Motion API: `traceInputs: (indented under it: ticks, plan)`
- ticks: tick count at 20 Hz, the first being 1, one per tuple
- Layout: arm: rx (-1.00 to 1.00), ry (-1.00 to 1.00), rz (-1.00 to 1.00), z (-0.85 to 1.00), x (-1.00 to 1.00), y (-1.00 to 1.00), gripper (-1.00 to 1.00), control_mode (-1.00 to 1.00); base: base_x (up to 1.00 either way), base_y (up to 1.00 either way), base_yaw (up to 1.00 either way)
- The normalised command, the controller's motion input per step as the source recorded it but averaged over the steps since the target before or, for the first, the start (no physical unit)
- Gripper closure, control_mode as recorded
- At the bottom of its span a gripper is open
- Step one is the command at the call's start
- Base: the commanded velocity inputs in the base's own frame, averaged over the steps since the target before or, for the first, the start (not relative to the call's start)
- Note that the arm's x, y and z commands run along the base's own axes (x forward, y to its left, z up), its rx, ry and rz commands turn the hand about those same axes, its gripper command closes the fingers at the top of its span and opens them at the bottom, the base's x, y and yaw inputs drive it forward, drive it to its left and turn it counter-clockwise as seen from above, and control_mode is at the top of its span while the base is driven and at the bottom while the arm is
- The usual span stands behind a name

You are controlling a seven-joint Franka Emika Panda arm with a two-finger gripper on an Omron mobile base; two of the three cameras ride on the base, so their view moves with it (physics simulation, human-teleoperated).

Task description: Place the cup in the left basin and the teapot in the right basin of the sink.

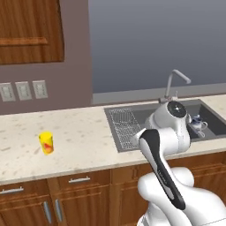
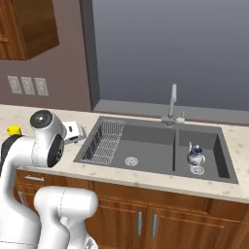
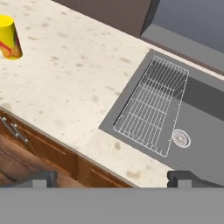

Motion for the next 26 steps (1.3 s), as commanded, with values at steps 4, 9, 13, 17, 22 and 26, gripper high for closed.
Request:
traceInputs:
  ticks: [4, 9, 13, 17, 22, 26]
  plan:
    - [0.00, 0.00, 0.00, 0.00, 0.00, 0.00, -1.00, 1.00, 0.00, 0.28, 0.00]
    - [0.00, 0.00, 0.00, 0.00, 0.00, 0.00, -1.00, 1.00, 0.00, -0.04, 0.00]
    - [0.00, 0.00, 0.00, 0.00, 0.00, 0.00, -1.00, 1.00, 0.13, -0.20, 0.00]
    - [0.00, 0.00, 0.00, 0.00, 0.00, 0.00, -1.00, 1.00, 0.34, -0.03, 0.00]
    - [0.00, 0.00, 0.00, 0.00, 0.00, 0.00, -1.00, 1.00, 0.17, 0.00, -0.01]
    - [0.00, 0.00, 0.00, 0.00, 0.00, 0.00, -1.00, 1.00, 0.00, 0.04, 0.00]
